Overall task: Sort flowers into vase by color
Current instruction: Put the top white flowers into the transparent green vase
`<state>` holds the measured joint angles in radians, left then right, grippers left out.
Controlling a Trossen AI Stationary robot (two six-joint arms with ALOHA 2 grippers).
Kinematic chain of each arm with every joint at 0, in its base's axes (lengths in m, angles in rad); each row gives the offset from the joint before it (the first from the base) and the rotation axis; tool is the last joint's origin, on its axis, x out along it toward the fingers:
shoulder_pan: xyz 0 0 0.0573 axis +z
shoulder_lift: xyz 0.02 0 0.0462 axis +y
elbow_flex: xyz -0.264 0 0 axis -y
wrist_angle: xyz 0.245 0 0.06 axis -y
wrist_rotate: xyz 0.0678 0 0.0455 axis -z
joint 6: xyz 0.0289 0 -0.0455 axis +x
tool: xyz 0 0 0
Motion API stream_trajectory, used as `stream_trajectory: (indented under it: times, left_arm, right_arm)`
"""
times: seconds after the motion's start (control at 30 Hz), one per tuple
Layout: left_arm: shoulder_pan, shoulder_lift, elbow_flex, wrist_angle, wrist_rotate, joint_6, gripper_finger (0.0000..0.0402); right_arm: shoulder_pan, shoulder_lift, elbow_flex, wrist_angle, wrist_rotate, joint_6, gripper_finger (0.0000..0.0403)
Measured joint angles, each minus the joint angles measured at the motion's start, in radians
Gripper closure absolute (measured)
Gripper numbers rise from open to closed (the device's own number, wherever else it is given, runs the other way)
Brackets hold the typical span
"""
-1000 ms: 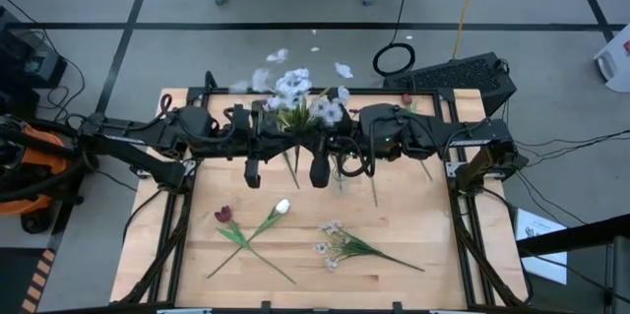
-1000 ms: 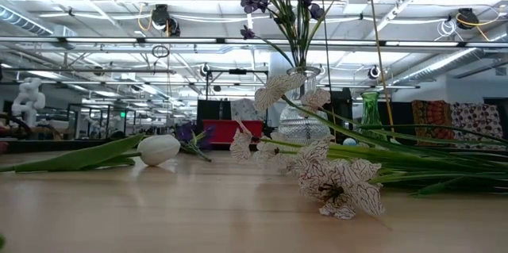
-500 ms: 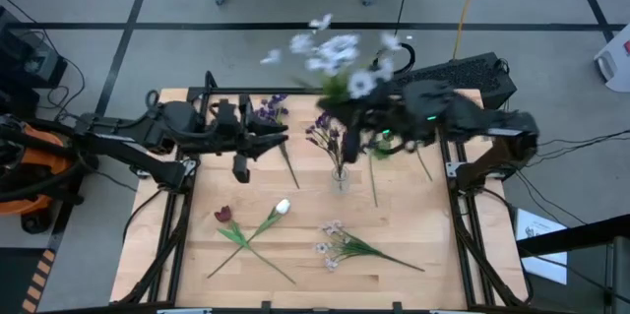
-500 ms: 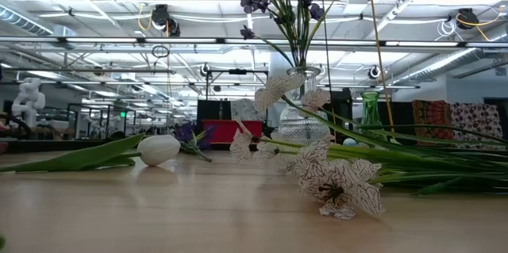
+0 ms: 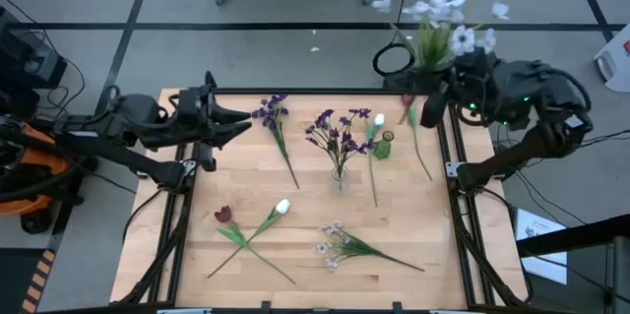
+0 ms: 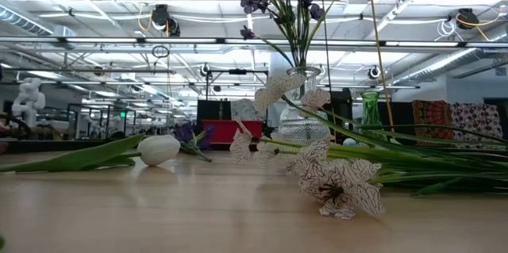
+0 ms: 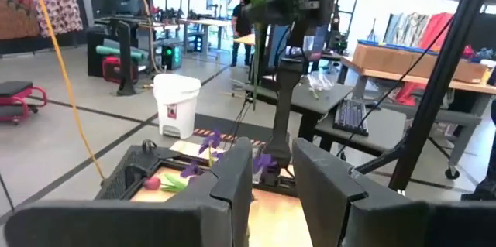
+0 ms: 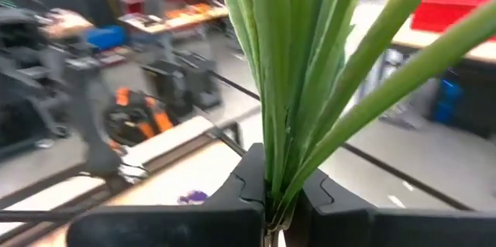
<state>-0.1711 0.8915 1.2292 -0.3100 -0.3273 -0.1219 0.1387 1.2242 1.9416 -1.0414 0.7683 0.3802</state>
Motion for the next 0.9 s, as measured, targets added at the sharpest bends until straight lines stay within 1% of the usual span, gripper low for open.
stream_trajectory:
  times: [0.07, 0.13, 0.27, 0.43, 0.53, 0.6, 0.67, 0.73, 0.9]
  left_arm:
    - [0.0, -0.027, -0.046, 0.014, -0.007, -0.001, 0.0302]
    - [0.0, -0.048, -0.101, 0.049, -0.014, -0.006, 0.0302]
    - [0.0, -0.086, -0.201, 0.114, -0.022, -0.046, 0.0302]
    - [0.0, -0.112, -0.276, 0.158, -0.023, -0.082, 0.0302]
    - [0.0, -0.117, -0.293, 0.177, -0.023, -0.083, 0.0302]
    - [0.0, -0.117, -0.293, 0.179, -0.027, -0.083, 0.0302]
    - [0.0, -0.115, -0.293, 0.19, -0.03, -0.083, 0.0302]
    - [0.0, -0.115, -0.293, 0.199, -0.03, -0.083, 0.0302]
    - [0.0, -0.115, -0.293, 0.199, -0.03, -0.103, 0.0302]
  right_arm:
    - [0.0, -0.041, -0.086, -0.006, 0.024, 0.041, 0.0398]
    - [0.0, -0.085, -0.201, 0.022, 0.038, 0.068, 0.0398]
    - [0.0, -0.197, -0.483, 0.132, 0.082, 0.143, 0.0398]
    - [-0.017, -0.366, -0.821, 0.384, 0.104, 0.159, 0.0399]
    - [-0.045, -0.443, -0.998, 0.572, 0.104, 0.116, 0.0399]
    - [-0.065, -0.472, -1.097, 0.691, 0.103, 0.074, 0.0399]
    - [-0.081, -0.483, -1.174, 0.775, 0.098, 0.043, 0.0399]
    - [-0.095, -0.484, -1.221, 0.833, 0.096, 0.028, 0.0399]
    - [-0.12, -0.481, -1.24, 0.852, 0.096, 0.022, 0.0399]
